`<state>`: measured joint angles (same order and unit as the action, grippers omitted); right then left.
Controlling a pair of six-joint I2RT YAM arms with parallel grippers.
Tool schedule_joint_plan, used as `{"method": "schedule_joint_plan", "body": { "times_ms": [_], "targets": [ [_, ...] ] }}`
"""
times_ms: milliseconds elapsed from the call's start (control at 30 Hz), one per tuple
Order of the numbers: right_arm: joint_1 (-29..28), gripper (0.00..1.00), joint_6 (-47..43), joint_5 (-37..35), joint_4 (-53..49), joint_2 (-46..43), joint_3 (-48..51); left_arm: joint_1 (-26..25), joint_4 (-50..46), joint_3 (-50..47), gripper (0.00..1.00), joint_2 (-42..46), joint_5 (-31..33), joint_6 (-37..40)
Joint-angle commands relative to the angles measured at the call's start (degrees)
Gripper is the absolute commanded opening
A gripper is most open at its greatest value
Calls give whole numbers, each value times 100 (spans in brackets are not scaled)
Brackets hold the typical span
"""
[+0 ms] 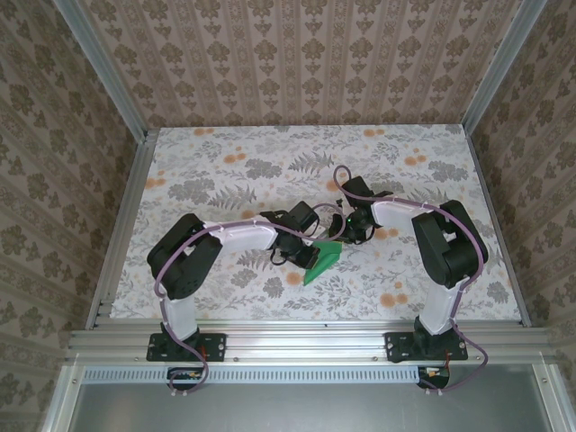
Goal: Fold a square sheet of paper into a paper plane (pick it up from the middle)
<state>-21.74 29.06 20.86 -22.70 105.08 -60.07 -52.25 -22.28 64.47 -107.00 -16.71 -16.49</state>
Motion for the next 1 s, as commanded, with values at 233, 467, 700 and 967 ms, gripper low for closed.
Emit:
{"method": "schedule_joint_plan", "body": {
  "times_ms": [233,467,700,967],
  "targets": [
    [406,17,278,311,-161,-1302,398,-73,-88,-50,7,-68,-16,-73],
    [412,15,1081,846,814,-2333,1825,-123,-57,-17,7,-22,-30,-109],
    [214,13,1486,991,1214,-2897,2540,-157,-83,25,7,-20,-25,-104],
    [-126,12,1881,920,1714,-2751,2626,-180,-79,60,7,-92,0,-126]
  ]
}}
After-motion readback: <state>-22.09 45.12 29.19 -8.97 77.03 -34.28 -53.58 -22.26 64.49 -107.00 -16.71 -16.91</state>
